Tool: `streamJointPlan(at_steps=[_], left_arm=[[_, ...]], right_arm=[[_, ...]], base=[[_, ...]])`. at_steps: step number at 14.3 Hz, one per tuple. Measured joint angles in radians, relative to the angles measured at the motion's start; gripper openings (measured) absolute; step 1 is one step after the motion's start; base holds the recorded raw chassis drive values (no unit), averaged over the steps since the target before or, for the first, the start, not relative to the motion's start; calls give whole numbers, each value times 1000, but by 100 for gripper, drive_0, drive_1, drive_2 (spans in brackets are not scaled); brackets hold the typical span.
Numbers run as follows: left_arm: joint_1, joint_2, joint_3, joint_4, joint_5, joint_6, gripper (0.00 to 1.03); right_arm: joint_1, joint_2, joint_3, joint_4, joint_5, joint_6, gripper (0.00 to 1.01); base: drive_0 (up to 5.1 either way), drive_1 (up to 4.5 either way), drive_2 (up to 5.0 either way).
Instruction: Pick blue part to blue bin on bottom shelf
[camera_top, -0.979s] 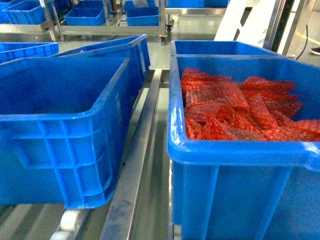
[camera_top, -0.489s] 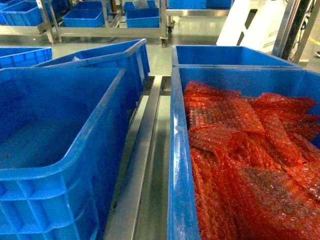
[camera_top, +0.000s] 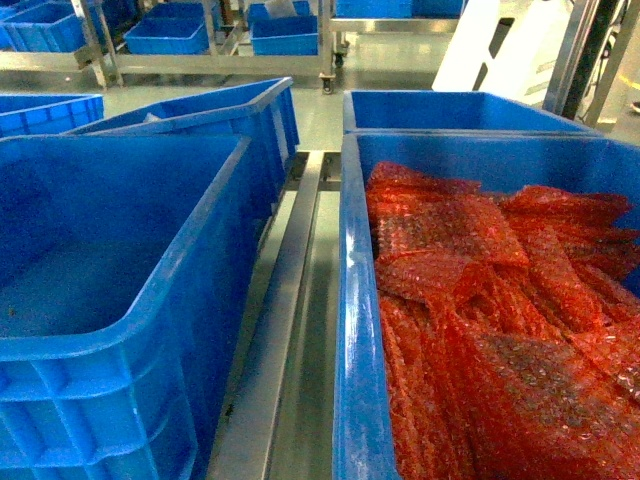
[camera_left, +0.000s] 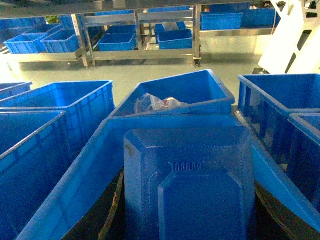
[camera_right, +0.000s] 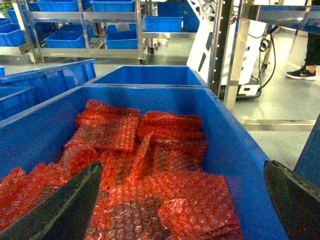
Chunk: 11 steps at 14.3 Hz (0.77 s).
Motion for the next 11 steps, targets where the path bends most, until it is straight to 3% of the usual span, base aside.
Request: streamJointPlan(at_steps=[11], left_arm=[[0,0,0,0,0,0,44]], right_arm=[[0,0,0,0,0,0,98]], base=[[0,0,0]])
